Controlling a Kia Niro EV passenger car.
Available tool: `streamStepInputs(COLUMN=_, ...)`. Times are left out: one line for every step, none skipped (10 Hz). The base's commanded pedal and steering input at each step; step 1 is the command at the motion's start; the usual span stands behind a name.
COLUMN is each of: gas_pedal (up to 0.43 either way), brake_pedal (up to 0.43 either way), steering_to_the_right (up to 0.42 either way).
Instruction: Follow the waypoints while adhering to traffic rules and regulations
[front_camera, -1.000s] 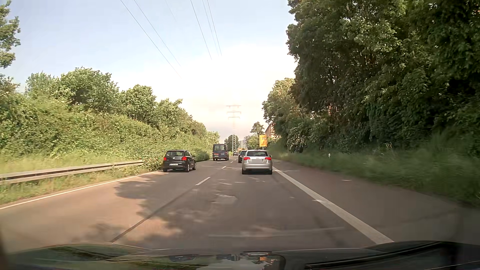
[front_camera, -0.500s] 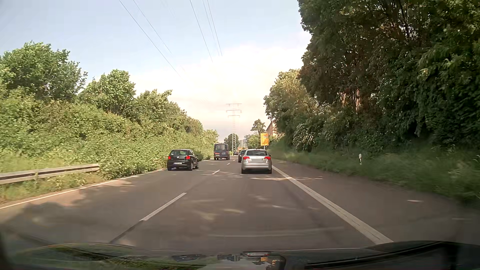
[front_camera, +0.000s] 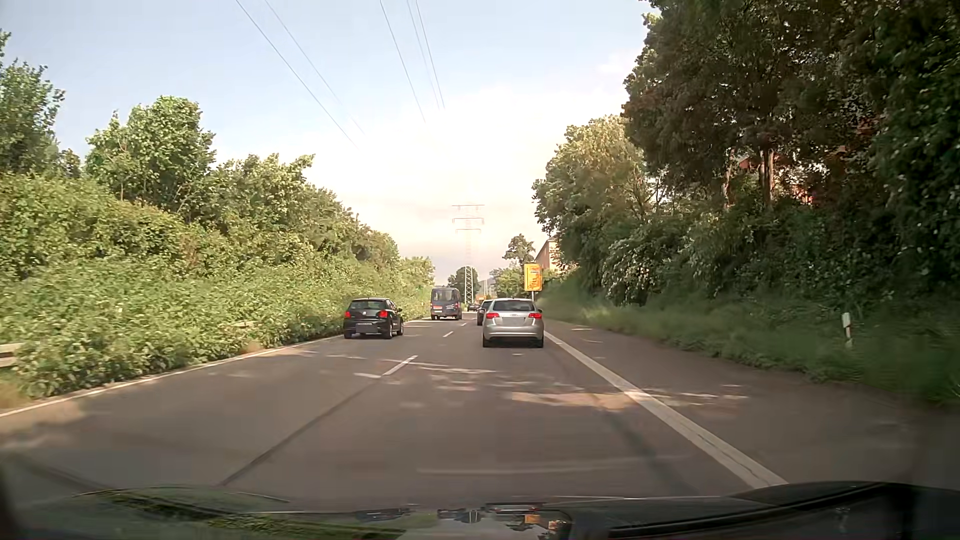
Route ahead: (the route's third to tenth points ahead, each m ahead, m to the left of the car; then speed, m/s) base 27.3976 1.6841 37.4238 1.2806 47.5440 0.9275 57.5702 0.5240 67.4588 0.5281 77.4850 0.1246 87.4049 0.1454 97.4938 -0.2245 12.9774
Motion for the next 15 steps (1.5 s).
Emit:
streamStepInputs(gas_pedal=0.13, brake_pedal=0.0, steering_to_the_right=-0.003)
streamStepInputs(gas_pedal=0.13, brake_pedal=0.0, steering_to_the_right=-0.003)
streamStepInputs(gas_pedal=0.13, brake_pedal=0.0, steering_to_the_right=-0.003)
streamStepInputs(gas_pedal=0.13, brake_pedal=0.0, steering_to_the_right=-0.003)
streamStepInputs(gas_pedal=0.13, brake_pedal=0.0, steering_to_the_right=-0.003)
streamStepInputs(gas_pedal=0.118, brake_pedal=0.0, steering_to_the_right=-0.003)
streamStepInputs(gas_pedal=0.118, brake_pedal=0.0, steering_to_the_right=-0.002)
streamStepInputs(gas_pedal=0.118, brake_pedal=0.0, steering_to_the_right=-0.002)
streamStepInputs(gas_pedal=0.118, brake_pedal=0.0, steering_to_the_right=-0.002)
streamStepInputs(gas_pedal=0.118, brake_pedal=0.0, steering_to_the_right=-0.002)
streamStepInputs(gas_pedal=0.118, brake_pedal=0.0, steering_to_the_right=-0.002)
streamStepInputs(gas_pedal=0.118, brake_pedal=0.0, steering_to_the_right=-0.002)
streamStepInputs(gas_pedal=0.118, brake_pedal=0.0, steering_to_the_right=-0.002)
streamStepInputs(gas_pedal=0.118, brake_pedal=0.0, steering_to_the_right=-0.002)
streamStepInputs(gas_pedal=0.118, brake_pedal=0.0, steering_to_the_right=-0.001)
